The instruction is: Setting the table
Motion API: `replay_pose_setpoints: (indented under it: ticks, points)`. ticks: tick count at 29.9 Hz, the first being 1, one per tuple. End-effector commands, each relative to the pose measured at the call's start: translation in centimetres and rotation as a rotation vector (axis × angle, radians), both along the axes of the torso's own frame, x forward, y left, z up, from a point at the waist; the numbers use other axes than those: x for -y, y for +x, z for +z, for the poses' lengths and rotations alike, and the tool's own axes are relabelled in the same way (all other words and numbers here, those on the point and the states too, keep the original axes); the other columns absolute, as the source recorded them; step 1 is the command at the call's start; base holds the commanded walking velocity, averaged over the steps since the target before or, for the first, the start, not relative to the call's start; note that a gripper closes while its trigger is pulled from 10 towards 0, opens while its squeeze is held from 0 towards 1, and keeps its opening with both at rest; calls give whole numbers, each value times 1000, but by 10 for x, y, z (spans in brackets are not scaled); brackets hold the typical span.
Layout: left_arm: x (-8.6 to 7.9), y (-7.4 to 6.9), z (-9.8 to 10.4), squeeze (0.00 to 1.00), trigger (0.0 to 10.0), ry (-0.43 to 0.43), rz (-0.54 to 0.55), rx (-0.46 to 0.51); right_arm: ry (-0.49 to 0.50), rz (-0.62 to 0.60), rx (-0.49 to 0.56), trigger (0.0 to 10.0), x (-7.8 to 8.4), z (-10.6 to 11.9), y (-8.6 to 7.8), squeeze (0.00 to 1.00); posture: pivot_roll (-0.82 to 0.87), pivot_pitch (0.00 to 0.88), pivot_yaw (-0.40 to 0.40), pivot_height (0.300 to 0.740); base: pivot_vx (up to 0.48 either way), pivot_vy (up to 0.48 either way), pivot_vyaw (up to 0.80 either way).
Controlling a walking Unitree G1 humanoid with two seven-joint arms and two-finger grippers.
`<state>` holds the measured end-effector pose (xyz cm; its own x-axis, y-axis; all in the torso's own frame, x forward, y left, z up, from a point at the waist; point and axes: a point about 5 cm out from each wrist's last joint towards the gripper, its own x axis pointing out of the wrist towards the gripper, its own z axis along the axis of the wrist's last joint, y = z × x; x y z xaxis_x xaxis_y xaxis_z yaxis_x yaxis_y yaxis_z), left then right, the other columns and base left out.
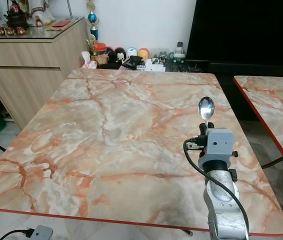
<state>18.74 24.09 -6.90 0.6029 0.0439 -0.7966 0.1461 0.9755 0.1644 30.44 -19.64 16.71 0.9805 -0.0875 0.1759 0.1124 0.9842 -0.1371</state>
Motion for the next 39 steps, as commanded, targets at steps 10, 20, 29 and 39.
replay_pose_setpoints:
  ticks: [10,20,29,39]
  points:
    - [0,-21,-10,0,10000,9,-16,-74,61,17,33,10000,0,8,2,0,-79,0,8,740,0,-466,-106]
    - [2,-21,-11,0,10000,1,-5,-67,52,31,42,10000,-5,10,2,0,-78,0,4,740,0,-480,0]
    - [7,-24,-13,0,10000,-17,0,-73,48,11,61,10000,-1,15,3,0,-84,0,2,740,0,-480,0]
    - [6,-26,-14,0,10000,-18,1,-76,58,0,58,10000,-1,13,1,0,-84,3,7,740,0,-480,0]
